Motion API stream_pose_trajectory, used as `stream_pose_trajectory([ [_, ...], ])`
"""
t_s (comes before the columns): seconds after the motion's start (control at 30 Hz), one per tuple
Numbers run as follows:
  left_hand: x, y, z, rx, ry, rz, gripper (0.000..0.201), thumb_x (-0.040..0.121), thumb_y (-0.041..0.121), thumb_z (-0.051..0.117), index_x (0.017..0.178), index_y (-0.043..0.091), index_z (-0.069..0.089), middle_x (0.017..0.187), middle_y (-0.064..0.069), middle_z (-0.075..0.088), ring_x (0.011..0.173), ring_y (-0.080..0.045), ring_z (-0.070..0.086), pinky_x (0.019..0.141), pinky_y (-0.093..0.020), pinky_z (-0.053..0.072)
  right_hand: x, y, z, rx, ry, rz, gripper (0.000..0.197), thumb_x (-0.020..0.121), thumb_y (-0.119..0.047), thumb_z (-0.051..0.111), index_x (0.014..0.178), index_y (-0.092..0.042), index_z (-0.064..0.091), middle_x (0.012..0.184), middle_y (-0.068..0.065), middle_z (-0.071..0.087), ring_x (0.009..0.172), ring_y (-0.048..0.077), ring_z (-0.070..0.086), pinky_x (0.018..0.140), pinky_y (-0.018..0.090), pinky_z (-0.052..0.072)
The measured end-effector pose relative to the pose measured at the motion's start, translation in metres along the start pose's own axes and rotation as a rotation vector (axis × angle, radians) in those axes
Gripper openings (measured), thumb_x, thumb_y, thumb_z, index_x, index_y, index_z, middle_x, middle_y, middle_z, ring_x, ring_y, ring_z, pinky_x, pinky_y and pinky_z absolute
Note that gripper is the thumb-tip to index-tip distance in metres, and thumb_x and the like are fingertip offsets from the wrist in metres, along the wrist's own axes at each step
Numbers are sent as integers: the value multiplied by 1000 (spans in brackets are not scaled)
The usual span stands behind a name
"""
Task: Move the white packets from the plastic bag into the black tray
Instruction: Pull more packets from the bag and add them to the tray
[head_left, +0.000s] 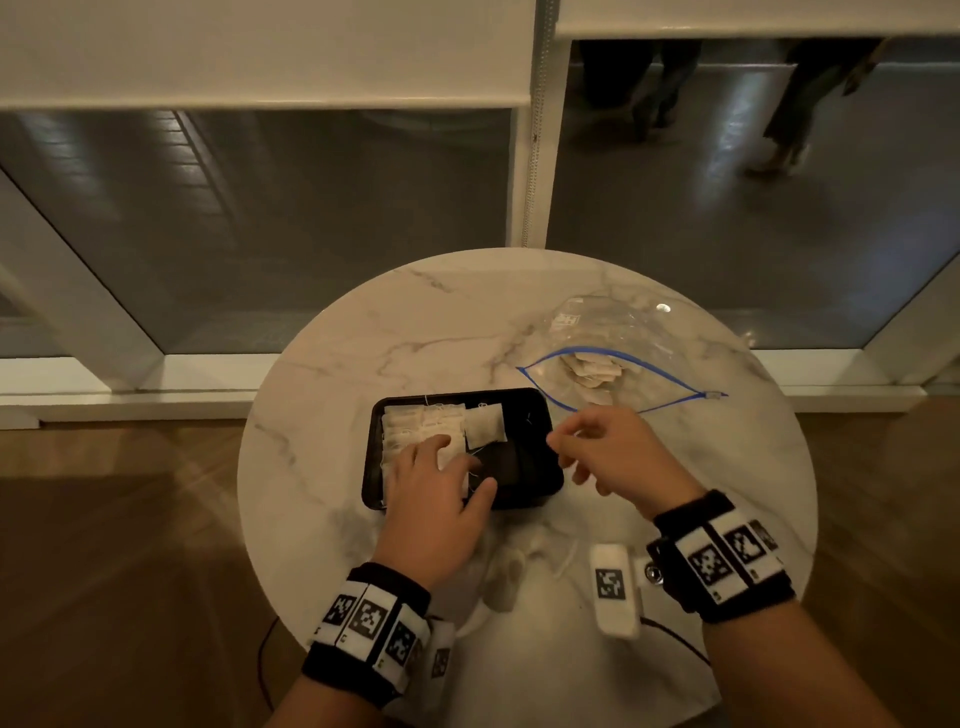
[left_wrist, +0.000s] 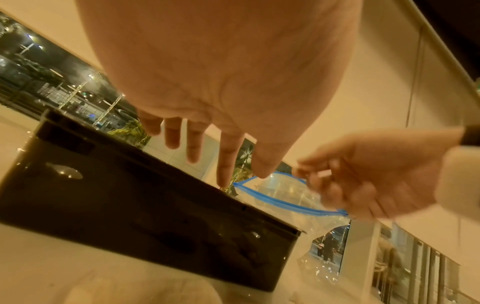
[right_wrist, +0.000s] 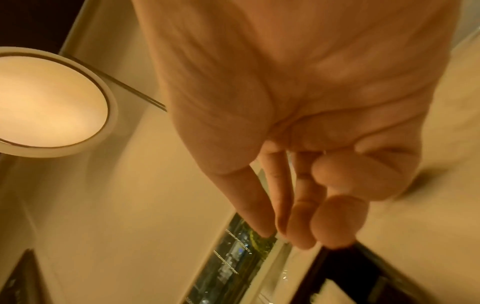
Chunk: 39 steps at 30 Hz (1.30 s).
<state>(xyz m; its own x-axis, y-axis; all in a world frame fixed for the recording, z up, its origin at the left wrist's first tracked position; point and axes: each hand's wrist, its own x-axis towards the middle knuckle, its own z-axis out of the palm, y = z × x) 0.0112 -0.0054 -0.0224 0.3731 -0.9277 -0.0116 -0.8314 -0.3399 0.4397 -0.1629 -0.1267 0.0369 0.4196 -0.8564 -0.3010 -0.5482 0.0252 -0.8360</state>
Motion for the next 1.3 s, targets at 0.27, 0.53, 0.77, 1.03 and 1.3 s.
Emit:
stream_pose_trajectory([
  [0.27,-22,5,-11,-129,-112,52,6,93,34,65,92,29,68,85,13,63,76,0,59,64,-15,43,-8,66,23,-479,-109,200,36,77,-37,82,101,-20,61,108,1,62,96,17,59,77,26,45],
  [0.53,-40,-4,10,53,-293,-78,23,84,48,71,97,32,62,98,12,56,87,-8,58,77,-25,49,-11,63,41,-555,-187,102,50,79,-48,74,120,-22,60,123,1,60,112,22,59,94,35,50],
  [0.77,-39,-8,16,98,-272,-93,29,83,47,73,102,29,60,103,10,52,91,-11,56,82,-26,50,-16,69,52,-543,-197,46,20,79,-42,75,81,-30,59,101,-4,65,94,17,63,79,30,50],
  [1.03,-38,-22,2,76,-259,-175,20,86,44,71,98,30,62,97,8,60,87,-8,59,80,-26,52,-19,80,57,-535,-119,24,13,85,-36,70,89,-25,64,102,-3,67,95,18,65,84,34,54],
  [1.3,-43,-9,-13,-375,-232,-142,19,98,44,59,96,30,72,86,10,73,79,-2,67,77,-26,56,-35,61,27,-186,-214,-21,14,86,-19,75,75,-22,66,72,-4,70,68,8,68,58,19,50],
])
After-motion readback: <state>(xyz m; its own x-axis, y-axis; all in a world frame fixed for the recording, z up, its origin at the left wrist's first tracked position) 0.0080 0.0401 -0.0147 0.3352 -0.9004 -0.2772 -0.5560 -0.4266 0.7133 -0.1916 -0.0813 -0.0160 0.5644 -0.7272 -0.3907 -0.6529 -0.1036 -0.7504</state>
